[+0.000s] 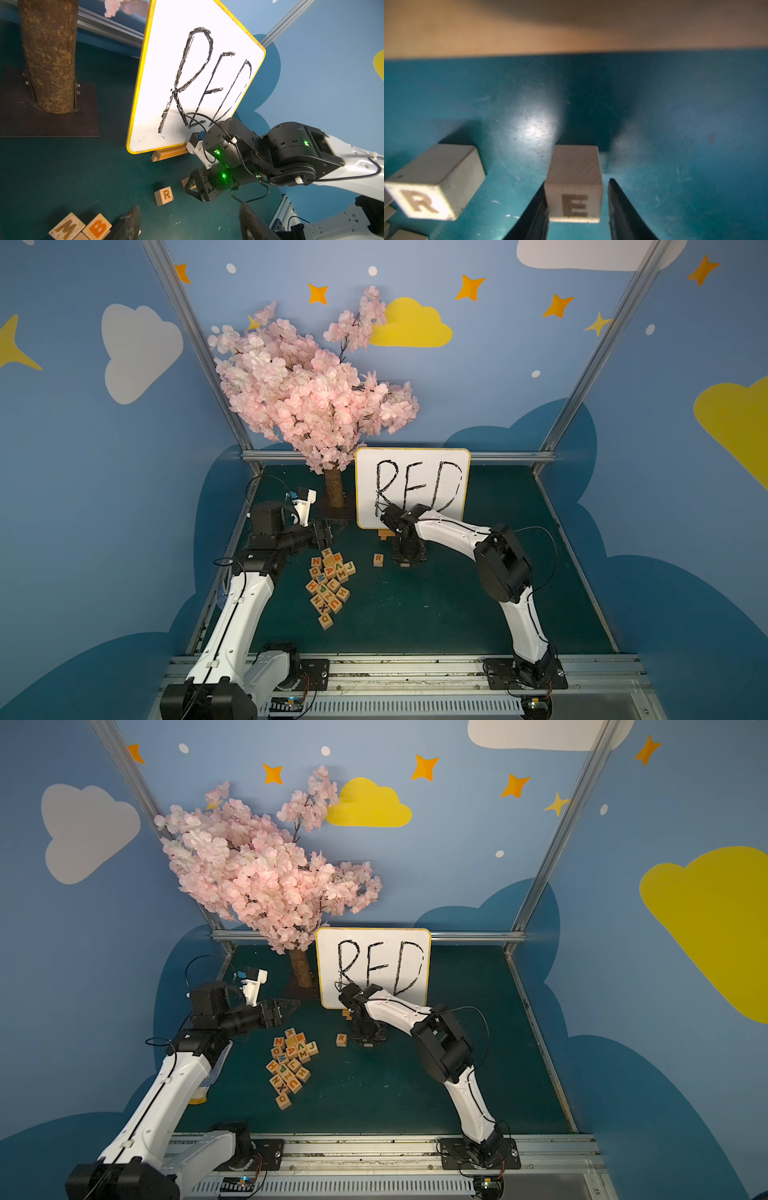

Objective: Assemble the uppercase word "red" with letter blocks
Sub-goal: Adjust the letter block at the center of the board, then pick up the letter block from the center of the board.

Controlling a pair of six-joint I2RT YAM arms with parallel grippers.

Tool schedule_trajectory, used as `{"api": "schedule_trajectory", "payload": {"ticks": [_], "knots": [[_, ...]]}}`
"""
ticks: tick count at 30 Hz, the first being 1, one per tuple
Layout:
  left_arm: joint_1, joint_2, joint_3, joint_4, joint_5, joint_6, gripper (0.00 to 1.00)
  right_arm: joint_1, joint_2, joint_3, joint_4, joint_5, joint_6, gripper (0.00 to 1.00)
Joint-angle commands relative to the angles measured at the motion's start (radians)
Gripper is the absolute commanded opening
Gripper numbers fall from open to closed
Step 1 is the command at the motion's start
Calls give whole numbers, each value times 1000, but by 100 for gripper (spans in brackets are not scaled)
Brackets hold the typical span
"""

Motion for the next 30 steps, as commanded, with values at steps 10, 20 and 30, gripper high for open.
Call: {"api": "schedule_trajectory", "payload": {"ticks": [10,20,30], "knots": [[39,-18,-14,24,13,-5,74,-2,-110,5,5,46,-70,49],[90,-16,-23,36,-5,-30,74,59,-116,104,29,73,-208,48],[247,26,-4,29,-37,-103,74,145,-25,267,126,0,-349,45]]}}
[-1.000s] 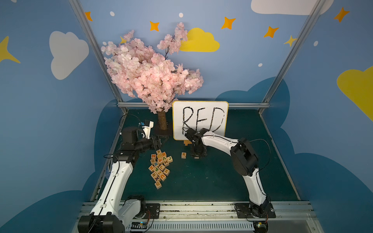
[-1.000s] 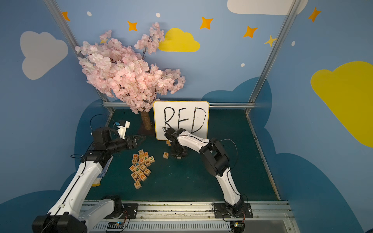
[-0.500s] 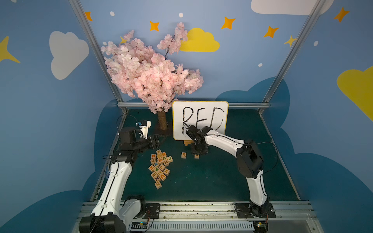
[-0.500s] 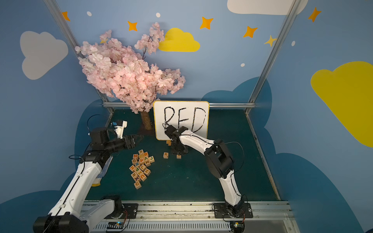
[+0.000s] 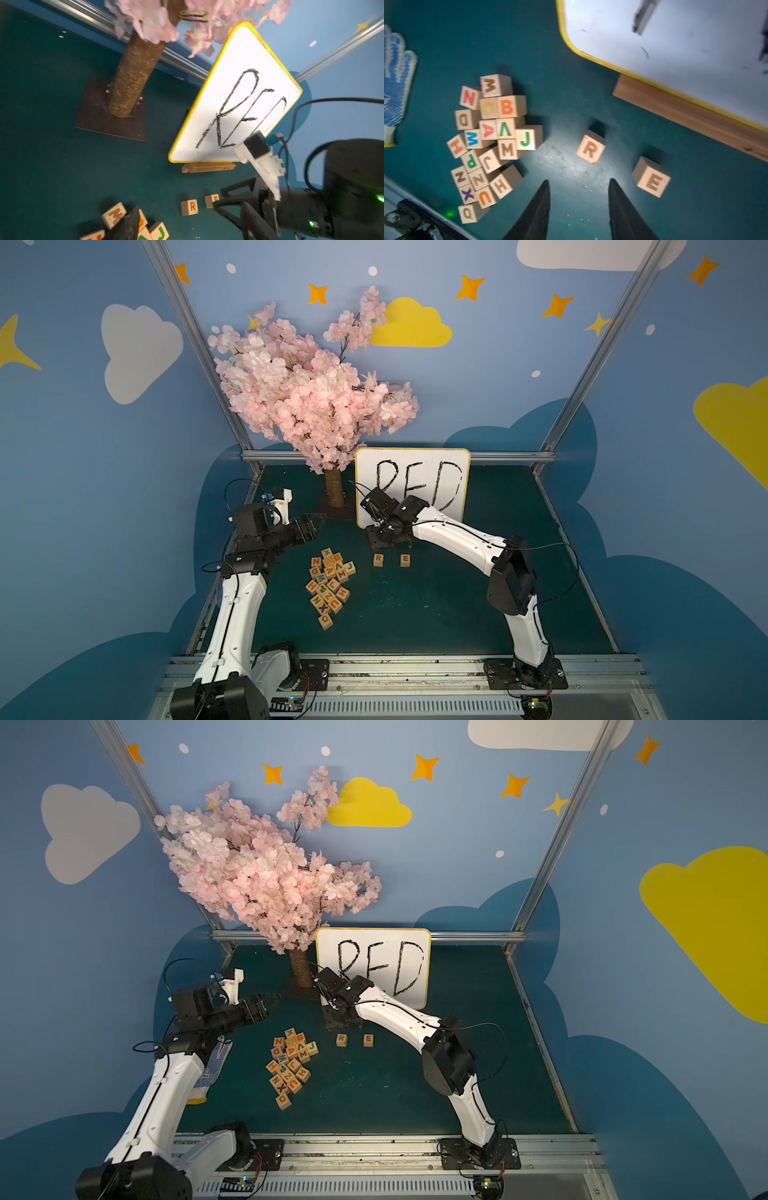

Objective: Assemble the uppercase word "red" with letter blocks
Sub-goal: Pick up the letter block from the center of the board.

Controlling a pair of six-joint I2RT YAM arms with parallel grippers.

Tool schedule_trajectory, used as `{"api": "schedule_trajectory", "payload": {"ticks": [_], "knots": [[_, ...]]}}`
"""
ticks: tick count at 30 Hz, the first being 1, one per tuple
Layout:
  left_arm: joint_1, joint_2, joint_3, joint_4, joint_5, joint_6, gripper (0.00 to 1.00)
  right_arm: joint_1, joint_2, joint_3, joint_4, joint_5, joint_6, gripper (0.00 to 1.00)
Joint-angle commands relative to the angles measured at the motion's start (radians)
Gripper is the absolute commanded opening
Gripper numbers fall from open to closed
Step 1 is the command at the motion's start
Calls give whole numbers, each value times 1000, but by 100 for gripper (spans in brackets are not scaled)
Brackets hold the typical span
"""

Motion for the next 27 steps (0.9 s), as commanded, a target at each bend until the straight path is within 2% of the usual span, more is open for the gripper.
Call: {"api": "schedule_trajectory", "payload": {"ticks": [1,5,10,17,27], "knots": [[76,26,10,25,33,-58,74,16,56,44,53,-59,-69,44],[148,34,0,56,38,-103,74,23,112,108,132,-200,-93,43],[223,25,-16,119,86,-151,73,54,213,243,136,-248,-132,42],[315,32,-35,177,100,-219,73,103,354,430,102,-267,-158,40],[342,13,-35,173,84,-218,72,178,409,458,142,-215,-196,41]]}}
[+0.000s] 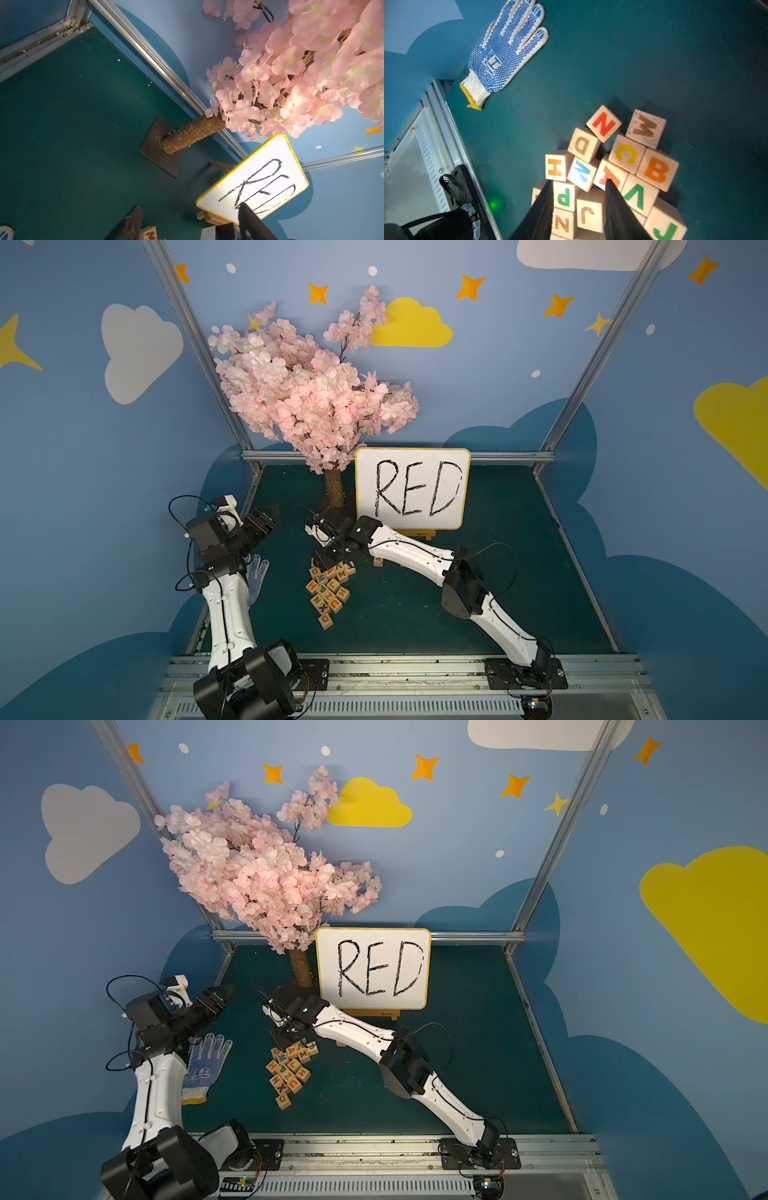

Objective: Assemble the uppercase word "red" with letter blocks
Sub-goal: Pick up the letter block from the center of the board.

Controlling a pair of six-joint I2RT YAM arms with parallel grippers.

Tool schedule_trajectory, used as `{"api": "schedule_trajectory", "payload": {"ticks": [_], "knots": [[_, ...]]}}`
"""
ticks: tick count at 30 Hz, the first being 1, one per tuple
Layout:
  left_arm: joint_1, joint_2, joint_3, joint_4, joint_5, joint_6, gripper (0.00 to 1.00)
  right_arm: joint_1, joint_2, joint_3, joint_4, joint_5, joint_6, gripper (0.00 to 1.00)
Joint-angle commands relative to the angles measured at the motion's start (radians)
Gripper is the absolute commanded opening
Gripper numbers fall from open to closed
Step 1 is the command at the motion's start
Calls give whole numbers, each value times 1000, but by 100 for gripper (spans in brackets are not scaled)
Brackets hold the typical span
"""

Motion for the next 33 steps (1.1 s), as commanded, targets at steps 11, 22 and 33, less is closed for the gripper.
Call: {"api": "schedule_trajectory", "payload": {"ticks": [11,22,33], "knots": [[6,-19,-1,19,15,-3,72,21,91,81,23,46,-5,41],[5,-17,-2,21,21,-3,72,21,115,80,46,43,20,42],[6,-18,-2,24,23,-2,72,17,132,79,66,37,33,41]]}}
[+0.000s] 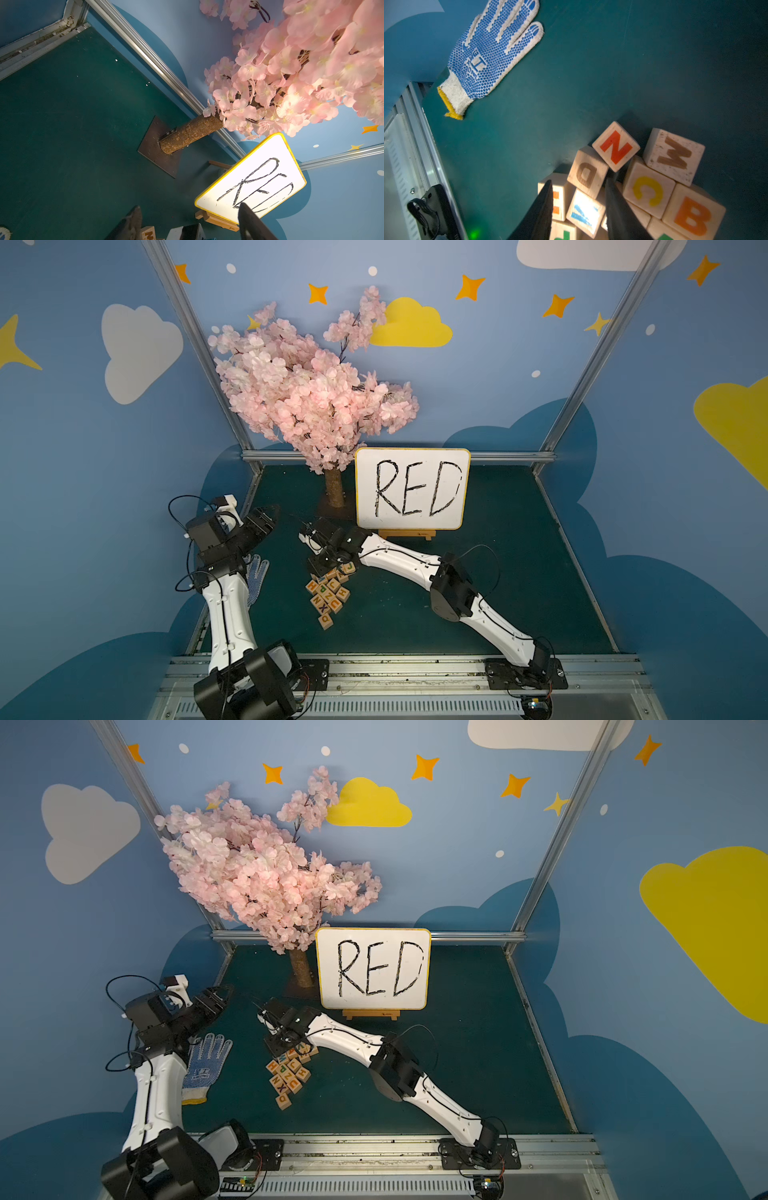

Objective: Assemble the uppercase word "red" with letter blocks
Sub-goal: Pick up the letter block from the center of the board.

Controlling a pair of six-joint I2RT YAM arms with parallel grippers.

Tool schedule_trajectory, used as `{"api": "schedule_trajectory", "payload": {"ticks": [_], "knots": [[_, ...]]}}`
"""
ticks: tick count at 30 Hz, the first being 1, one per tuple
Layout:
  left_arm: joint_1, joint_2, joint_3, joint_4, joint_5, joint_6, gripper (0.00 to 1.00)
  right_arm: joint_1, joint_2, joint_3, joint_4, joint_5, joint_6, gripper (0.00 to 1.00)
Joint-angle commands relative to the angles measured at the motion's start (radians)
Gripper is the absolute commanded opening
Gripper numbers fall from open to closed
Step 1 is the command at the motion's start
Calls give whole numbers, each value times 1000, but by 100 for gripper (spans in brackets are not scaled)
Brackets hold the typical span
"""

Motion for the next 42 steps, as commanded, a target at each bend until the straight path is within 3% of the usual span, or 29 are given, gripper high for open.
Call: {"api": "schedule_trajectory", "payload": {"ticks": [1,42], "knots": [[5,-14,-3,23,15,-2,72,-7,25,22,16,-4,17,41],[5,-13,-1,26,24,-7,71,-5,45,-31,65,-36,48,48]]}}
